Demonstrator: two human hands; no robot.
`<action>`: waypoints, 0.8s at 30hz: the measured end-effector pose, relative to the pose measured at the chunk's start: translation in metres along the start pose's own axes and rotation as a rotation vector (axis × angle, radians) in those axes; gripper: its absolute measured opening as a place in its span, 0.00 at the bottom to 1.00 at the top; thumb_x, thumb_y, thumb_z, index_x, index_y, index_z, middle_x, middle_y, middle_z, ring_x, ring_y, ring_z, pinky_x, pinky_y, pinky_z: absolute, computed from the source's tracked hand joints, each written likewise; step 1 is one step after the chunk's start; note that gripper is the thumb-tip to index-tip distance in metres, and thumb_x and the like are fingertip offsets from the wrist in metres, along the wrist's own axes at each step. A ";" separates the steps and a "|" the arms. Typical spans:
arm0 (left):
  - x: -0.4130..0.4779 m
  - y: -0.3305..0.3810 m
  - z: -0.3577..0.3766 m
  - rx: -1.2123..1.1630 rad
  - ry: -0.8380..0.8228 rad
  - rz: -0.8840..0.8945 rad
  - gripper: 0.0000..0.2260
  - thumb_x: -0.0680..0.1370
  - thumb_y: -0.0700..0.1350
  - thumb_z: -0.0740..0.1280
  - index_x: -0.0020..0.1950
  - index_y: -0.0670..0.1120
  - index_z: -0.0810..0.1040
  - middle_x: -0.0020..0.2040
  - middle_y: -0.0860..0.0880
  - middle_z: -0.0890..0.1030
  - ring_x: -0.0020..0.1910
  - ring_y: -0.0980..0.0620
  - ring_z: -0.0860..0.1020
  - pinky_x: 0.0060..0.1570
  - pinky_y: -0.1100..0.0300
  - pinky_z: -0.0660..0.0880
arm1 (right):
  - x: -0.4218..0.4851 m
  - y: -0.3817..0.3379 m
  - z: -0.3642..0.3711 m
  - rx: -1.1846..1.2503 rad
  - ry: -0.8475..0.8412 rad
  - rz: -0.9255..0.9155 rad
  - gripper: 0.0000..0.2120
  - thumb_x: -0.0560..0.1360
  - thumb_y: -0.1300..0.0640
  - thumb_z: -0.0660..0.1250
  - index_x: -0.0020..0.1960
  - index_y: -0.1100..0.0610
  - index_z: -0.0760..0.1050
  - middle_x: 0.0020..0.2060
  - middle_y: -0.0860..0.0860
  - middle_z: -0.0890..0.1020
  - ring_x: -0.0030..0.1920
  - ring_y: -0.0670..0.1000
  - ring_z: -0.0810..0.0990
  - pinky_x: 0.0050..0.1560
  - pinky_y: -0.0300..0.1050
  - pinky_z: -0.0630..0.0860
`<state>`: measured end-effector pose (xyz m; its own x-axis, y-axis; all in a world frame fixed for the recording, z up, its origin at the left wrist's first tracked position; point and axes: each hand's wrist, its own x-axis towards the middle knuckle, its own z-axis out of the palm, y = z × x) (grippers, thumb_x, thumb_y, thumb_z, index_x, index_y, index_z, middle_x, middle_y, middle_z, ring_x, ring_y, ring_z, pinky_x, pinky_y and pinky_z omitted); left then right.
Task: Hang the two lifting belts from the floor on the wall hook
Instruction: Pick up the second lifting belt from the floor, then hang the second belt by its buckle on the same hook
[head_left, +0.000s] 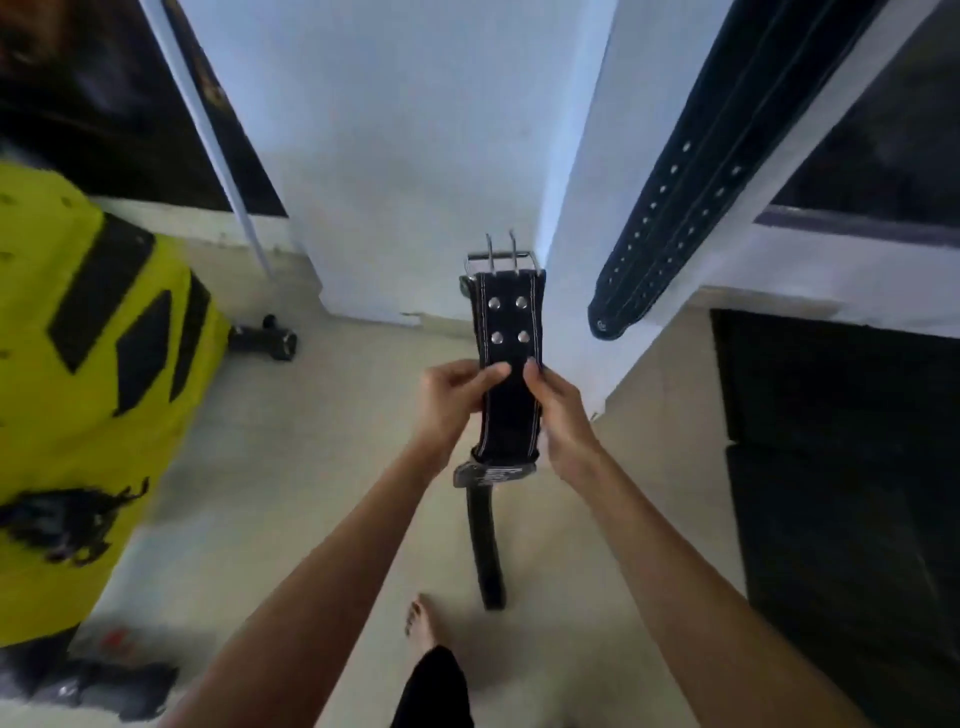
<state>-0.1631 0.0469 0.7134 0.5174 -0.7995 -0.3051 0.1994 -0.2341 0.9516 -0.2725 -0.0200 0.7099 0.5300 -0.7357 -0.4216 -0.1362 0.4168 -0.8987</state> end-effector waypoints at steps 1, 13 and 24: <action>-0.009 0.029 0.007 -0.028 0.058 0.067 0.04 0.74 0.38 0.69 0.39 0.41 0.80 0.29 0.53 0.82 0.28 0.58 0.79 0.31 0.66 0.76 | -0.018 -0.015 -0.003 0.011 -0.030 -0.069 0.17 0.79 0.53 0.58 0.60 0.63 0.75 0.51 0.58 0.82 0.41 0.43 0.84 0.41 0.36 0.80; -0.167 0.153 0.054 -0.064 0.231 0.396 0.08 0.74 0.36 0.69 0.51 0.34 0.80 0.38 0.46 0.83 0.33 0.56 0.81 0.39 0.61 0.80 | -0.159 -0.128 -0.025 0.042 -0.217 -0.341 0.17 0.79 0.51 0.59 0.62 0.58 0.74 0.46 0.50 0.82 0.37 0.38 0.83 0.32 0.33 0.77; -0.206 0.233 0.059 -0.181 0.159 0.588 0.05 0.73 0.33 0.69 0.38 0.41 0.82 0.33 0.48 0.82 0.33 0.51 0.80 0.40 0.57 0.80 | -0.202 -0.124 -0.040 -0.202 0.019 -0.616 0.04 0.71 0.60 0.71 0.37 0.59 0.80 0.33 0.52 0.83 0.33 0.46 0.82 0.42 0.45 0.77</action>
<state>-0.2722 0.1240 1.0001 0.6981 -0.6706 0.2509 -0.0251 0.3273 0.9446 -0.3962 0.0563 0.9015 0.5469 -0.8181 0.1781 0.0326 -0.1917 -0.9809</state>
